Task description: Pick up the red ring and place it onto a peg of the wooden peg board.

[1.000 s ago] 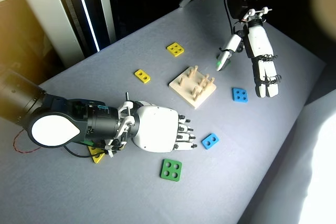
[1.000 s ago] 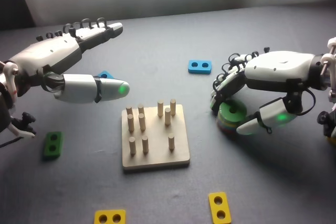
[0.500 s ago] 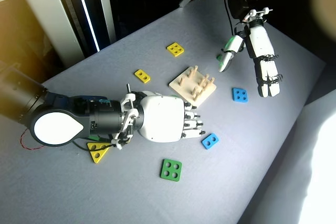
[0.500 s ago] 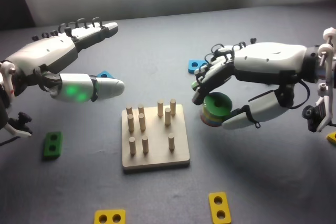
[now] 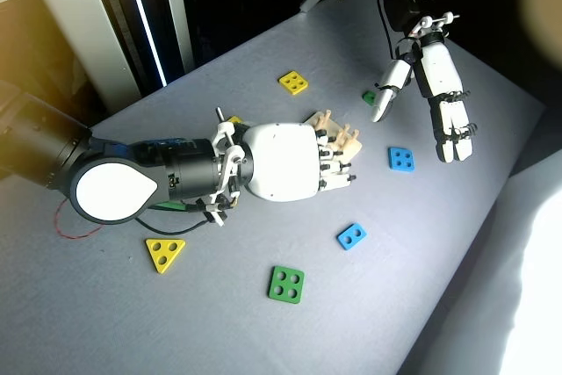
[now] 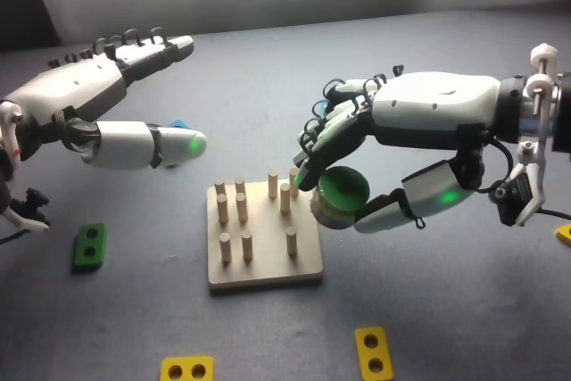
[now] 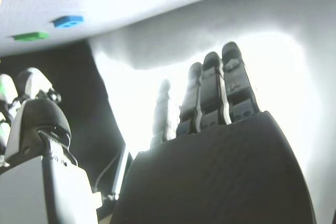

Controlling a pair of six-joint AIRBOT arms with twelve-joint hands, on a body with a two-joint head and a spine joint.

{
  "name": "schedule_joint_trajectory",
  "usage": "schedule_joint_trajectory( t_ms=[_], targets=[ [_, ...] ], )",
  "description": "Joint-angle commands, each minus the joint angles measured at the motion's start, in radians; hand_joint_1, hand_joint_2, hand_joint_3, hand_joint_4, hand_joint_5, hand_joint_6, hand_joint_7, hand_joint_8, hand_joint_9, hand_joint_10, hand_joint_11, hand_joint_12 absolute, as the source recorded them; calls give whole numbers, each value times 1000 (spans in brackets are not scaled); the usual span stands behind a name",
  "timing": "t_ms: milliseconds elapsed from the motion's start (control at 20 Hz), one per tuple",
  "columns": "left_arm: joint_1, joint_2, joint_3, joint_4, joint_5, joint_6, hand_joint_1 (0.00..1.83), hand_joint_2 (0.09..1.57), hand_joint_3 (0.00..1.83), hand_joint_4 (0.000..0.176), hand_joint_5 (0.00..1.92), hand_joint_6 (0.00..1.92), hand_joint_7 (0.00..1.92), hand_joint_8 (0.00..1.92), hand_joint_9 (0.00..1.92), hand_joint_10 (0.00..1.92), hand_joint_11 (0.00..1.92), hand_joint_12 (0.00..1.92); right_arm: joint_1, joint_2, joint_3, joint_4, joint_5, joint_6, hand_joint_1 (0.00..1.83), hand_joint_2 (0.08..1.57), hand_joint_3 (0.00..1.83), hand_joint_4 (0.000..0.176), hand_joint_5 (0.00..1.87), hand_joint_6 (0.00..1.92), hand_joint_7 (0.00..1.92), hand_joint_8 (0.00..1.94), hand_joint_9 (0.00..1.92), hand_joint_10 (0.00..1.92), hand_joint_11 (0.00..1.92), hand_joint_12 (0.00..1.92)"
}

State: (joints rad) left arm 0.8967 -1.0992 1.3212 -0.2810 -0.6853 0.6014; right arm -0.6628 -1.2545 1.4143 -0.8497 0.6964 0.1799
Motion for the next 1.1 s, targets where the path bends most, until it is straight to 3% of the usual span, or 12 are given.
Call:
schedule_joint_trajectory(
  t_ms=[0, 100, 250, 300, 350, 400, 450, 600, 650, 700, 900, 1050],
  targets=[
    [-7, 4, 8, -5, -114, -2, 446, 998, 0, 176, 55, 3, 4, 1, 0, 0, 0, 0, 18, -1, -5, 49, 94, 7, 1054, 1157, 0, 7, 896, 1139, 620, 20, 319, 284, 0, 1343],
    [-10, 4, 9, -5, -111, -1, 446, 1004, 1, 176, 58, 3, 1, 0, 0, 0, 0, 0, 26, -2, -7, 40, 95, 9, 1055, 1170, 0, 0, 872, 1175, 609, 16, 204, 468, 0, 1281],
    [-15, 2, 11, -6, -107, 3, 434, 998, 0, 176, 59, 3, 0, 0, 0, 0, 0, 0, 41, -7, -11, 12, 97, 18, 1047, 1171, 0, 3, 869, 1182, 617, 23, 204, 565, 0, 1369],
    [-17, 1, 11, -6, -106, 6, 439, 995, 0, 176, 62, 3, 0, 0, 0, 0, 0, 0, 44, -10, -10, 3, 97, 20, 1040, 1172, 0, 15, 864, 1190, 616, 23, 195, 555, 0, 1326],
    [-18, 0, 12, -6, -105, 7, 443, 998, 0, 176, 62, 3, 0, 0, 0, 0, 0, 0, 49, -14, -10, -6, 96, 22, 1045, 1171, 0, 6, 868, 1184, 619, 26, 196, 543, 0, 1297],
    [-19, 0, 12, -6, -103, 7, 437, 1004, 2, 176, 58, 1, 0, 0, 0, 0, 0, 0, 53, -18, -10, -12, 94, 24, 1044, 1165, 0, 17, 877, 1170, 623, 28, 203, 499, 0, 1276],
    [-21, -1, 13, -5, -102, 8, 428, 1002, 1, 176, 56, 0, 0, 0, 0, 0, 0, 0, 57, -21, -10, -20, 94, 27, 1060, 1158, 1, 0, 890, 1149, 623, 26, 220, 430, 0, 1239],
    [-27, -3, 16, -3, -97, 10, 445, 999, 0, 176, 58, 1, 0, 0, 0, 0, 0, 0, 65, -32, -8, -48, 90, 39, 1074, 1138, 0, 0, 927, 1087, 655, 16, 321, 230, 0, 1170],
    [-28, -3, 16, -3, -96, 12, 423, 1002, 0, 176, 53, 0, 0, 0, 0, 0, 0, 0, 67, -36, -7, -53, 88, 40, 1065, 1140, 1, 11, 924, 1091, 654, 12, 332, 211, 0, 1164],
    [-30, -3, 17, -3, -95, 12, 430, 998, 0, 176, 52, 0, 0, 0, 0, 0, 0, 0, 69, -39, -6, -58, 88, 42, 1074, 1144, 1, 0, 918, 1097, 651, 9, 355, 209, 0, 1208],
    [-30, -5, 17, -3, -92, 14, 457, 1005, 1, 176, 64, 4, 0, 0, 0, 0, 0, 0, 79, -45, -5, -68, 91, 55, 1094, 1138, 0, 0, 932, 1077, 662, 9, 372, 180, 0, 953],
    [-30, -5, 18, -3, -90, 15, 474, 1016, 4, 176, 65, 2, 0, 0, 0, 0, 0, 0, 82, -50, -5, -81, 92, 63, 1120, 1132, 0, 0, 942, 1058, 664, 7, 390, 190, 0, 1199]
  ],
)
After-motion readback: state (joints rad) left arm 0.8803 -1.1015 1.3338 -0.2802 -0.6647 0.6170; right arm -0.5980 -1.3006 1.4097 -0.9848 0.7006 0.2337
